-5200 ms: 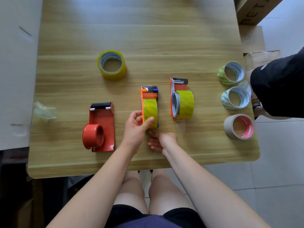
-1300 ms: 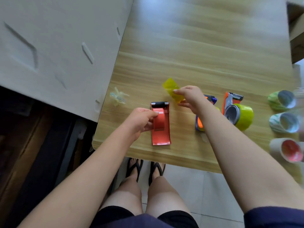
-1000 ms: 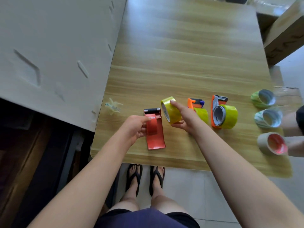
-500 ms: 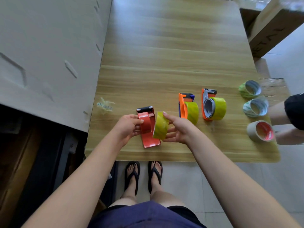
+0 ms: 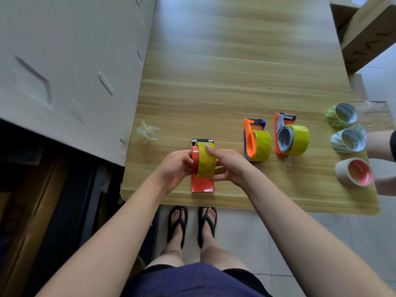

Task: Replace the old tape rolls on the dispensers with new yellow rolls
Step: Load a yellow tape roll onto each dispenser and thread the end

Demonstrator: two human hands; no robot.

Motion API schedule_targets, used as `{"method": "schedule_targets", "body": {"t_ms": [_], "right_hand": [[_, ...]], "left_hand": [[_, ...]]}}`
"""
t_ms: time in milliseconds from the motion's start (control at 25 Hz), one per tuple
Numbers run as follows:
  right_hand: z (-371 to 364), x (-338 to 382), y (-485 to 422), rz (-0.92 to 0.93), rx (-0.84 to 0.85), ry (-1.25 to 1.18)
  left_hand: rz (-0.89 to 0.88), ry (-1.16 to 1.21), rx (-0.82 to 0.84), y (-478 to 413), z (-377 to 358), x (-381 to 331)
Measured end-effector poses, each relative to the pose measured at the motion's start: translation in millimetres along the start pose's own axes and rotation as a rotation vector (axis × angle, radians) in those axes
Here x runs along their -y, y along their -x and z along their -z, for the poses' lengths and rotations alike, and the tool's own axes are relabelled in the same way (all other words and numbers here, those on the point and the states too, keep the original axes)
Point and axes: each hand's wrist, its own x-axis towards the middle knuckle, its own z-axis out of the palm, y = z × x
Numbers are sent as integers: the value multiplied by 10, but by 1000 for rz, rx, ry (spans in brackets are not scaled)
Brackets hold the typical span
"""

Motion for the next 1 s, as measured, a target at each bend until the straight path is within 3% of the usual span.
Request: {"method": "schedule_targets", "body": {"t_ms": [200,440,640,1000], "right_hand": [[-200,-29,-7,105,-69,285],[-157,-73,-1,154,-48,227],[59,-249,19,554,-45,582],[66,-367,-132,838,-153,910]], "left_hand": [[-7,21,100,-1,-110,60],[-38,-19,37,-49,-14,183],[-80,24,32,-75,60,258],[-67,50,17,-118,97,422]]}}
